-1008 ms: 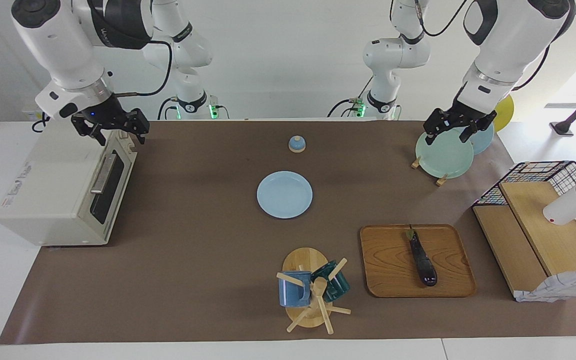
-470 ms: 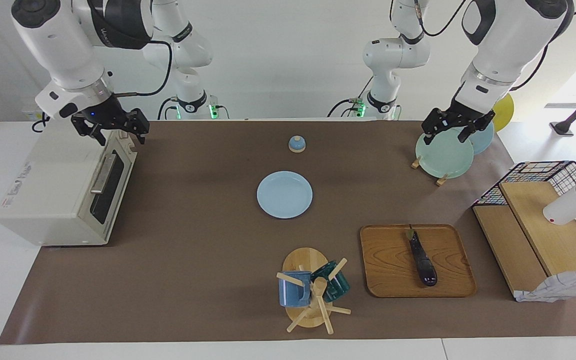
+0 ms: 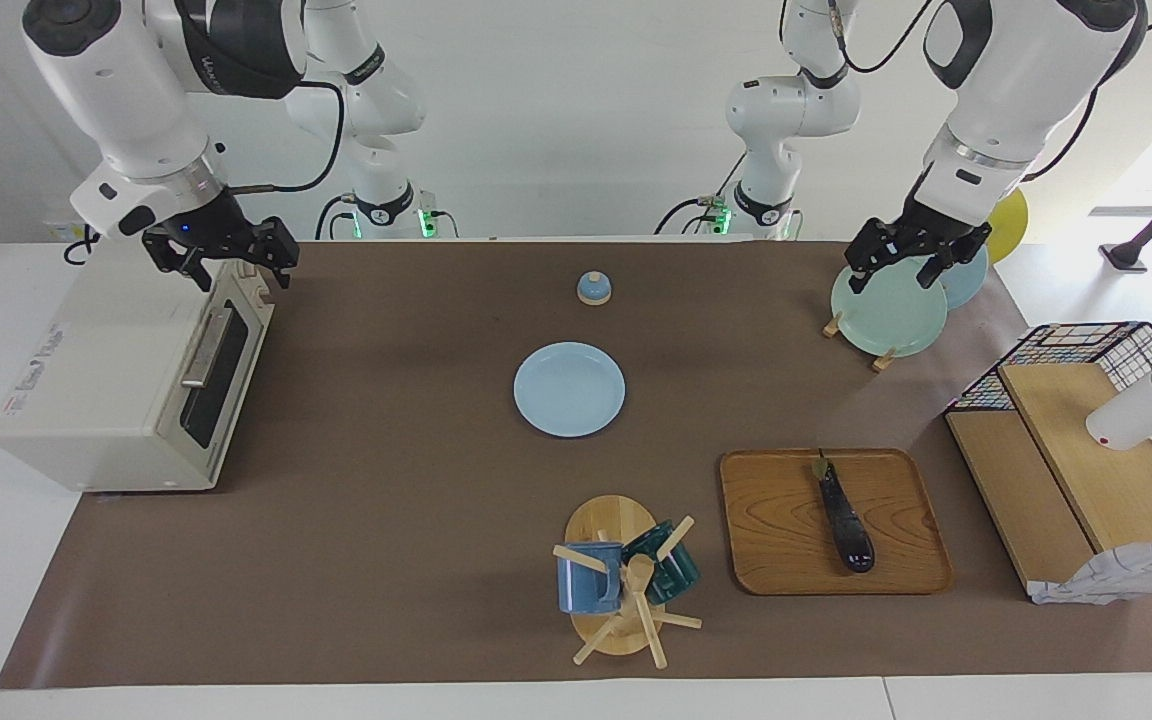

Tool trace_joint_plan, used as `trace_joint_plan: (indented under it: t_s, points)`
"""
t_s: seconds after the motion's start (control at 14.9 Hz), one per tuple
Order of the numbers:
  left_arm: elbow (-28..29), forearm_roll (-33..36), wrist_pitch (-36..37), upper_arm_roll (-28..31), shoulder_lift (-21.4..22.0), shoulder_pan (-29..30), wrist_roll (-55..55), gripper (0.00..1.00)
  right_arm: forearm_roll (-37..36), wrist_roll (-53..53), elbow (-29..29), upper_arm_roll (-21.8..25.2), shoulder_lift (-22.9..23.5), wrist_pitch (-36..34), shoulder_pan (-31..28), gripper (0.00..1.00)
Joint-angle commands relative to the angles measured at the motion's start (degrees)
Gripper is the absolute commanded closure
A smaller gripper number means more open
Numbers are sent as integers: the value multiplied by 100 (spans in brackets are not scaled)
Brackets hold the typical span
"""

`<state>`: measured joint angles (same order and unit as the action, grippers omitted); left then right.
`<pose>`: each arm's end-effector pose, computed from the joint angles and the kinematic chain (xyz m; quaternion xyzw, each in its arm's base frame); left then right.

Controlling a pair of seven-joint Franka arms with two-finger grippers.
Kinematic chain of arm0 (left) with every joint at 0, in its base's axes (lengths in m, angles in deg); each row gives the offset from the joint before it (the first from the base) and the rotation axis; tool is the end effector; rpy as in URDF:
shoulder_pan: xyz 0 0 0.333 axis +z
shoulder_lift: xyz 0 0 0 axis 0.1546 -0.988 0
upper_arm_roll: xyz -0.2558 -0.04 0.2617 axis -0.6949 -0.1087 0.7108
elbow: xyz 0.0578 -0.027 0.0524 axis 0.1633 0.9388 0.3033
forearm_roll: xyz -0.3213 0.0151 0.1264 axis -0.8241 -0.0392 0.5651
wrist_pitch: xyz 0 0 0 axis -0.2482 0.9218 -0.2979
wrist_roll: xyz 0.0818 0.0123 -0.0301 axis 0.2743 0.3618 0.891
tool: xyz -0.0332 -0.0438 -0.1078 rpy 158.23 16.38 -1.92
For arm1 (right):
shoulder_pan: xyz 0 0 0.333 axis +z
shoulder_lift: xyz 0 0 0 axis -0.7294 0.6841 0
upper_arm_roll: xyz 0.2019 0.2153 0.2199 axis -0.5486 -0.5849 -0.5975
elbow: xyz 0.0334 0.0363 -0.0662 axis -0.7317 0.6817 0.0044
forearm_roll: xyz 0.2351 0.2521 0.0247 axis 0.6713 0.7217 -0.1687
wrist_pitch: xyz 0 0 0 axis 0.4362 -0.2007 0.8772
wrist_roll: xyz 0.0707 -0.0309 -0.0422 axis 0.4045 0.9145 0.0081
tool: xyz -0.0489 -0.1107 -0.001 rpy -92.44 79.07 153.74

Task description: Put eggplant into oven

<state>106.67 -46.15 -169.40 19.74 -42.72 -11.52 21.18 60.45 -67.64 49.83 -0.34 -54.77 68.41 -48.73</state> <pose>0.4945 -0.0812 0.6516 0.9993 0.0209 0.0112 0.0303 0.4917 -0.0163 0.6295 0.9984 0.0302 -0.0433 0.0213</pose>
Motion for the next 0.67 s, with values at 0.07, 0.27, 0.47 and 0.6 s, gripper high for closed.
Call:
trace_joint_plan:
  t_s: [0.07, 0.27, 0.47, 0.6]
  points:
    - [-76, -151, -358, 26, -381, -9, 74, 0, 136, -55, 98, -22, -109, -38, -57, 0]
    - [-259, -81, -605, 26, -969, -18, 74, 0, 136, -55, 98, -22, -109, -38, -57, 0]
    - [-979, -72, -675, 35, -1917, -18, 48, 0, 136, -64, 89, -22, -100, 5, -66, 0]
    - [-1086, -55, -964, 35, -2218, -18, 22, 0, 136, -55, 98, -22, -100, -12, -49, 0]
